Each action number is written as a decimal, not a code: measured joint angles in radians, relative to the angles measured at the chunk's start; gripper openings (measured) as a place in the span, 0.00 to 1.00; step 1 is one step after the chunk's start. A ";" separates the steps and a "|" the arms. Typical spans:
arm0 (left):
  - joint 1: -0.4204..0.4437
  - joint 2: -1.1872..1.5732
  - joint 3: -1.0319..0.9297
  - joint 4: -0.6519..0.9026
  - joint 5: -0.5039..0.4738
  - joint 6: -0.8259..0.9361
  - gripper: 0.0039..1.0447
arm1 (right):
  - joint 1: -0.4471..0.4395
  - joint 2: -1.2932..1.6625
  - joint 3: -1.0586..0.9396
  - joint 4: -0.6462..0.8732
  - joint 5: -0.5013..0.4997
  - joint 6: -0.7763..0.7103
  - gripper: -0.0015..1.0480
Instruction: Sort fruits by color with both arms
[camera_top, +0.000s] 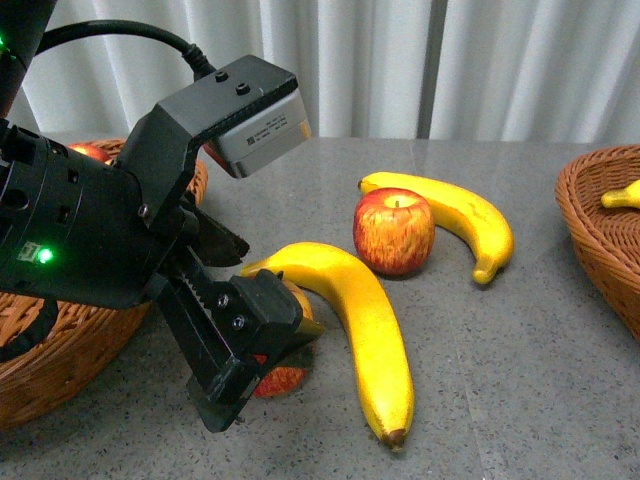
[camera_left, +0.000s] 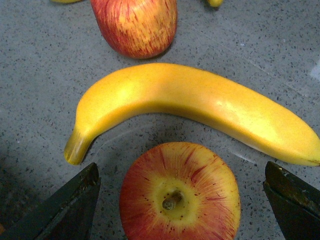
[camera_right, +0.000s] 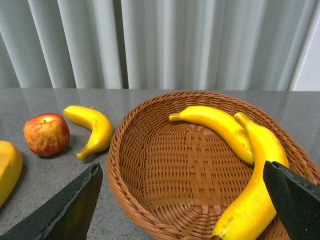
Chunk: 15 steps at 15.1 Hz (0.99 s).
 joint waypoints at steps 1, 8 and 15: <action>0.000 0.008 0.000 0.004 0.001 0.004 0.94 | 0.000 0.000 0.000 0.000 0.000 0.000 0.94; 0.006 0.060 0.000 0.023 0.020 0.023 0.90 | 0.000 0.000 0.000 0.000 0.000 0.000 0.94; 0.004 0.055 0.000 0.048 0.038 0.008 0.63 | 0.000 0.000 0.000 0.000 0.000 0.000 0.94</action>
